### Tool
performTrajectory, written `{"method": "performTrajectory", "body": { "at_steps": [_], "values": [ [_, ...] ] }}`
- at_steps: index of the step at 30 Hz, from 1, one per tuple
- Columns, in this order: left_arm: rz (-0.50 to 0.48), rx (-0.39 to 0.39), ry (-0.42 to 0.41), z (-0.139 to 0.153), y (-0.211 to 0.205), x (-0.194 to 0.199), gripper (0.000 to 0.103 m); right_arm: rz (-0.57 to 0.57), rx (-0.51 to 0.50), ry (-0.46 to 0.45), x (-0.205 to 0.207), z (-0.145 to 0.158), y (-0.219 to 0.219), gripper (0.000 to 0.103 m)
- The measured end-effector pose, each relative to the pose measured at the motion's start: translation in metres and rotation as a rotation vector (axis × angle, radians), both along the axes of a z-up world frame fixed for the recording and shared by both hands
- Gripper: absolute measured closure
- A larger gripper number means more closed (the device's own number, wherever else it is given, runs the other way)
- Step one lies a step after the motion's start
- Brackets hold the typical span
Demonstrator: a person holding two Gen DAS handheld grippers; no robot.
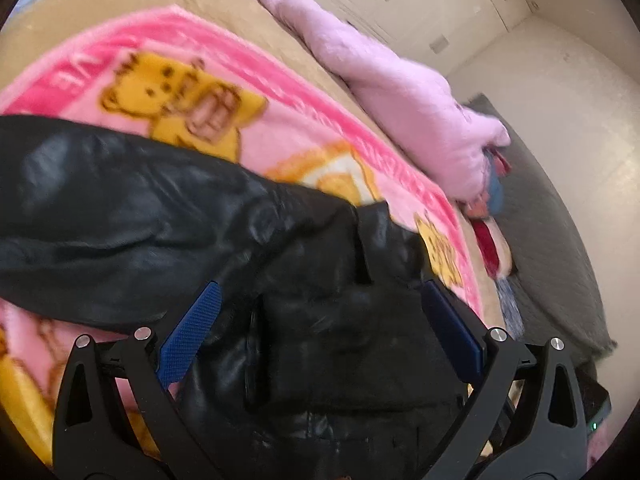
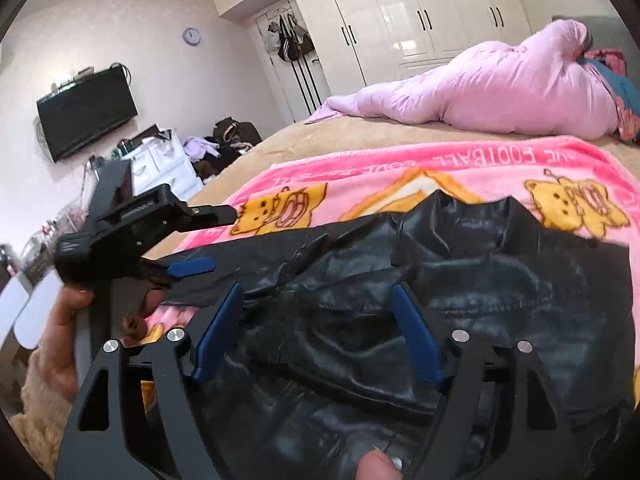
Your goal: Fold large clothes
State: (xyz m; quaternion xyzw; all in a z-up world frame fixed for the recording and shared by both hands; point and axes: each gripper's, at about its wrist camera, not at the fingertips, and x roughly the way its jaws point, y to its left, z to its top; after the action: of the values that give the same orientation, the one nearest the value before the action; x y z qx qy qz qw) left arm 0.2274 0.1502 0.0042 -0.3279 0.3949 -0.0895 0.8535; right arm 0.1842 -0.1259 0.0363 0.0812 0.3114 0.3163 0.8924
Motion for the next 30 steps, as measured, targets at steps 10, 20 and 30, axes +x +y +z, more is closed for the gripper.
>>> {"method": "performTrajectory", "body": {
  "at_steps": [10, 20, 30],
  "values": [
    [-0.11, 0.03, 0.088, -0.055, -0.047, 0.023, 0.047, -0.173, -0.072, 0.017, -0.012, -0.009, -0.063, 0.025],
    [-0.2, 0.115, -0.187, 0.011, -0.077, -0.007, 0.101, -0.335, -0.088, 0.022, -0.022, -0.013, -0.133, 0.025],
    [-0.159, 0.209, -0.173, 0.012, -0.064, -0.007, 0.101, -0.467, -0.169, 0.103, 0.035, -0.012, -0.156, 0.043]
  ]
}}
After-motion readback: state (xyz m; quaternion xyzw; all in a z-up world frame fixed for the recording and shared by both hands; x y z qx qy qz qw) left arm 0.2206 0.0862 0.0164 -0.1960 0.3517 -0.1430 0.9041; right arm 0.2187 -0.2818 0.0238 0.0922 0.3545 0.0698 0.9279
